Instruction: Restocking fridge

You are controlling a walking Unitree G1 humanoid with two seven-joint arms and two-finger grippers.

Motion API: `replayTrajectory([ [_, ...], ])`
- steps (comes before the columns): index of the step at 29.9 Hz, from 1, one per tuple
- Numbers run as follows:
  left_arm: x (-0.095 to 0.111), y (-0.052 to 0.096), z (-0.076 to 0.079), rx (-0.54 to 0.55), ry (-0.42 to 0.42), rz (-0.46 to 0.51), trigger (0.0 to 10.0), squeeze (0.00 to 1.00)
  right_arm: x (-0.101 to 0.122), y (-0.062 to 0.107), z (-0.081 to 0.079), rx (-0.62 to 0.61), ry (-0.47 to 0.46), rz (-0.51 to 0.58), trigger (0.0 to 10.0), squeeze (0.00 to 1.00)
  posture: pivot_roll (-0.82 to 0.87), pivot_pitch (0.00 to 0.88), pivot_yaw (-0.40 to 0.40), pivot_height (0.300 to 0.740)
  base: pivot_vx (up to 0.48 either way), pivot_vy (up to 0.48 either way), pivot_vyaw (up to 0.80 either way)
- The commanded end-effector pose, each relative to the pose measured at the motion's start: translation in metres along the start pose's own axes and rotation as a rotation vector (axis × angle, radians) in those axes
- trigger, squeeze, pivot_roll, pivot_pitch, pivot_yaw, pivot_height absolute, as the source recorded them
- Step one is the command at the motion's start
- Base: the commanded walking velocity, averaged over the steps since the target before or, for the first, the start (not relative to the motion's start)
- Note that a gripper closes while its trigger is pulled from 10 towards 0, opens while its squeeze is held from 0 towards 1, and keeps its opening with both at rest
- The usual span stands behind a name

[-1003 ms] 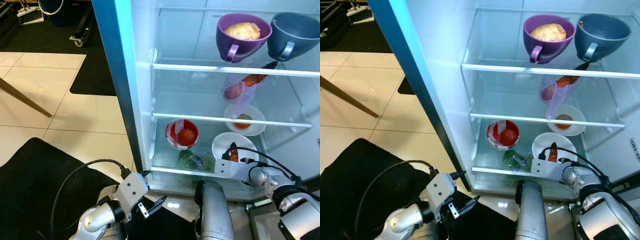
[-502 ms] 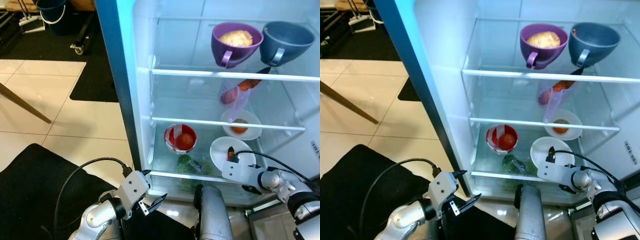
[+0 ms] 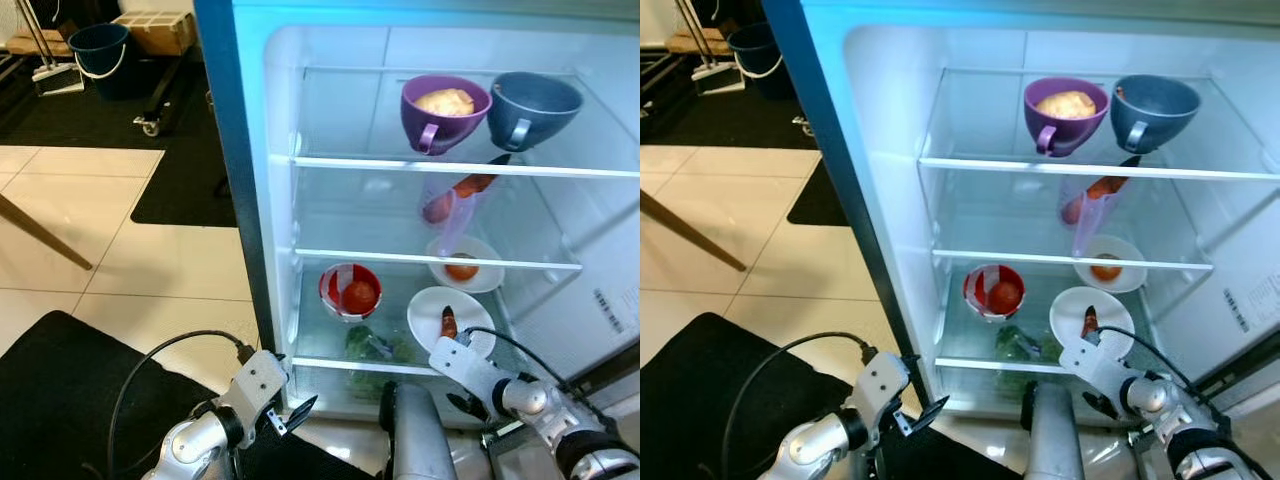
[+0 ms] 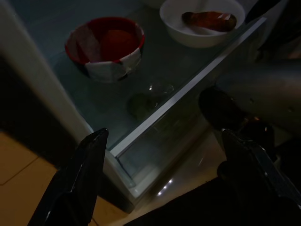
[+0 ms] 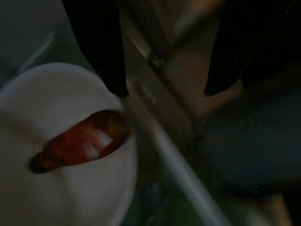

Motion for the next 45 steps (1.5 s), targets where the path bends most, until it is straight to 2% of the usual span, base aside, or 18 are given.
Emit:
replayTrajectory([
  [1, -0.008, 0.002, 0.005, 0.009, 0.025, -0.018, 10.0, 0.00, -0.002, 0.000, -0.004, -0.016, -0.077, 0.028, 10.0, 0.00, 0.08, 0.078, -0.014, 0.488, 0.000, 0.000, 0.00],
  [2, -0.013, 0.003, 0.004, 0.023, 0.037, -0.027, 10.0, 0.00, -0.001, -0.001, -0.007, -0.023, -0.146, 0.059, 10.0, 0.00, 0.08, 0.072, -0.016, 0.488, 0.000, 0.000, 0.00],
  [5, -0.015, 0.004, 0.004, 0.031, 0.045, -0.032, 10.0, 0.00, 0.000, -0.001, -0.009, -0.027, -0.189, 0.077, 10.0, 0.00, 0.08, 0.065, -0.018, 0.488, 0.000, 0.000, 0.00],
  [7, -0.020, 0.005, 0.000, 0.066, 0.069, -0.040, 10.0, 0.00, 0.002, -0.004, -0.019, -0.028, -0.337, 0.140, 10.0, 0.00, 0.08, 0.047, -0.026, 0.488, 0.000, 0.000, 0.00],
  [8, -0.020, 0.005, 0.000, 0.066, 0.069, -0.040, 10.0, 0.00, 0.002, -0.004, -0.019, -0.028, -0.337, 0.140, 10.0, 0.00, 0.08, 0.047, -0.026, 0.488, 0.000, 0.000, 0.00],
  [11, -0.019, 0.004, -0.007, 0.121, 0.105, -0.017, 10.0, 0.00, 0.013, -0.006, -0.029, -0.028, -0.511, 0.256, 10.0, 0.00, 0.08, 0.039, -0.033, 0.488, 0.000, 0.000, 0.00],
  [15, -0.012, 0.002, -0.015, 0.169, 0.141, 0.030, 10.0, 0.00, 0.026, -0.010, -0.039, 0.014, -0.640, 0.342, 10.0, 0.00, 0.08, 0.026, -0.038, 0.488, 0.000, 0.000, 0.00],
  [20, -0.009, 0.001, -0.019, 0.188, 0.148, 0.053, 10.0, 0.00, 0.035, -0.012, -0.050, 0.061, -0.672, 0.379, 10.0, 0.00, 0.08, 0.018, -0.040, 0.488, 0.000, 0.000, 0.00],
  [21, -0.009, 0.001, -0.021, 0.195, 0.148, 0.060, 10.0, 0.00, 0.041, -0.014, -0.059, 0.104, -0.698, 0.404, 10.0, 0.00, 0.08, 0.005, -0.042, 0.488, 0.000, 0.000, 0.00],
  [28, -0.018, -0.001, -0.019, 0.204, 0.171, 0.038, 10.0, 0.00, 0.052, -0.015, -0.072, 0.173, -0.713, 0.455, 10.0, 0.00, 0.08, 0.000, -0.042, 0.503, 0.000, 0.000, 0.00],
  [37, -0.029, 0.002, -0.016, 0.208, 0.205, 0.001, 10.0, 0.00, 0.054, -0.014, -0.073, 0.187, -0.714, 0.464, 10.0, 0.00, 0.08, 0.000, -0.043, 0.537, 0.000, 0.000, 0.00],
  [40, -0.041, 0.009, -0.010, 0.203, 0.218, -0.039, 10.0, 0.00, 0.051, -0.014, -0.073, 0.183, -0.708, 0.457, 10.0, 0.00, 0.08, 0.000, -0.040, 0.561, 0.000, 0.000, 0.00],
  [45, -0.050, 0.015, -0.006, 0.204, 0.228, -0.067, 10.0, 0.00, 0.048, -0.012, -0.073, 0.179, -0.713, 0.456, 10.0, 0.00, 0.08, 0.003, -0.037, 0.561, 0.000, 0.000, 0.00],
])
Point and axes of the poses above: a point about 5 cm out from each wrist's last joint towards the gripper, its own y axis pointing back from the gripper into the wrist, its own x axis along the axis of the wrist's last joint, z = x × y, the point moved 3 cm from there along -y, pointing out of the wrist towards the gripper, and after that the axes turned 1 degree about -y, right-handed, at the moved point
